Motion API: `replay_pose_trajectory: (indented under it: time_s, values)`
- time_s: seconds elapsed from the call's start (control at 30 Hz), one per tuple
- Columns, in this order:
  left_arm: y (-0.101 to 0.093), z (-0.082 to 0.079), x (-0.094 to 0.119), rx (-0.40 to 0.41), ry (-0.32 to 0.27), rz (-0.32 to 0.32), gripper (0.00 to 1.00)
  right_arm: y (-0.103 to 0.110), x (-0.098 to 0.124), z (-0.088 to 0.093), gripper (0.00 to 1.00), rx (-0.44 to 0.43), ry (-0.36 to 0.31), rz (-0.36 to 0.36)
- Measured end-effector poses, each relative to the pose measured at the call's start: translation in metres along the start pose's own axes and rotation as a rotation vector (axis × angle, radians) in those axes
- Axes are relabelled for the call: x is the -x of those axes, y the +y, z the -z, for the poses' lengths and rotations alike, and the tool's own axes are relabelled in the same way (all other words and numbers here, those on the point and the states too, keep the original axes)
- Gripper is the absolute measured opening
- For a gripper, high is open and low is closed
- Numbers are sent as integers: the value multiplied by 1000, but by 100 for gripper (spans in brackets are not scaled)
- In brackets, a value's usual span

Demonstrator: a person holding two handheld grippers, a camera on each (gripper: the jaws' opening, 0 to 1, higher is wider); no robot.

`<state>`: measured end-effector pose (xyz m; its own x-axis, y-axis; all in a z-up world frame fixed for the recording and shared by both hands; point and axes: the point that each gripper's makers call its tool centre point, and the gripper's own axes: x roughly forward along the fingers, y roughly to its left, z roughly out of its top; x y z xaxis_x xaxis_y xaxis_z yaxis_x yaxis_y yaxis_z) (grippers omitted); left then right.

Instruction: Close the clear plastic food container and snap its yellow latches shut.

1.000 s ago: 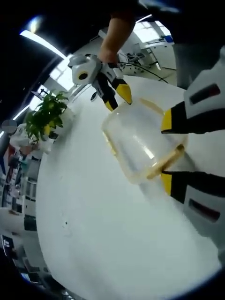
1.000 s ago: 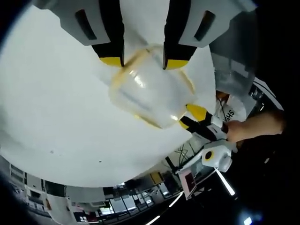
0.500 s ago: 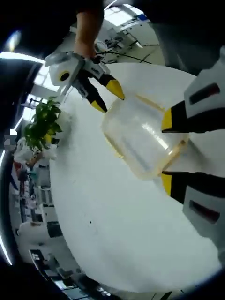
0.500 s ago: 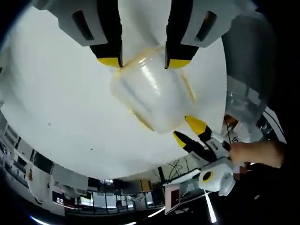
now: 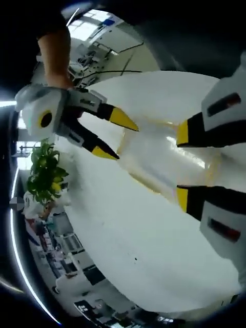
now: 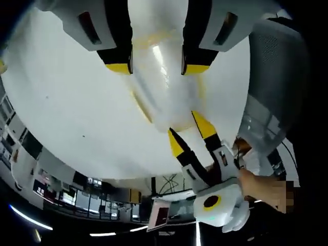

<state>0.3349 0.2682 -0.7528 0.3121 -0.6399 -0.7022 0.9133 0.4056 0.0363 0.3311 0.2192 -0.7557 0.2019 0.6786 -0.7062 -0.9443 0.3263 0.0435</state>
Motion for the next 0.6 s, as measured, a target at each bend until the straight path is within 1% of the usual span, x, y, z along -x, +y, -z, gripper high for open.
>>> replay_pose_trajectory:
  time_s: [0.1,0.17,0.23,0.3,0.4,0.47,0.5,0.53,0.6]
  values:
    - [-5,-3,-6,-30,7,13,25,7,-9,-6,36,6,2,-30]
    - [-9,-3,-7,-45,15,27,25,10,-14,-10,36,36,3,-37]
    - [-13,-1,-9,-61,24,32,25,8,-19,-13,36,45,7,-36]
    - [-16,-1,-9,-57,24,52,26,5,-24,-19,39,57,-3,-30]
    - [-21,-3,-9,-67,22,57,28,1,-26,-26,39,75,-11,-22]
    - [-26,-4,-10,-71,16,69,32,-3,-27,-30,39,75,-12,-26]
    - [-28,-4,-11,-82,22,71,34,-4,-28,-32,39,75,-10,-31]
    - [-29,-2,-11,-125,32,69,35,-5,-29,-33,39,81,-2,-40]
    - [-34,1,-13,-165,47,74,37,-7,-31,-29,40,105,38,-73]
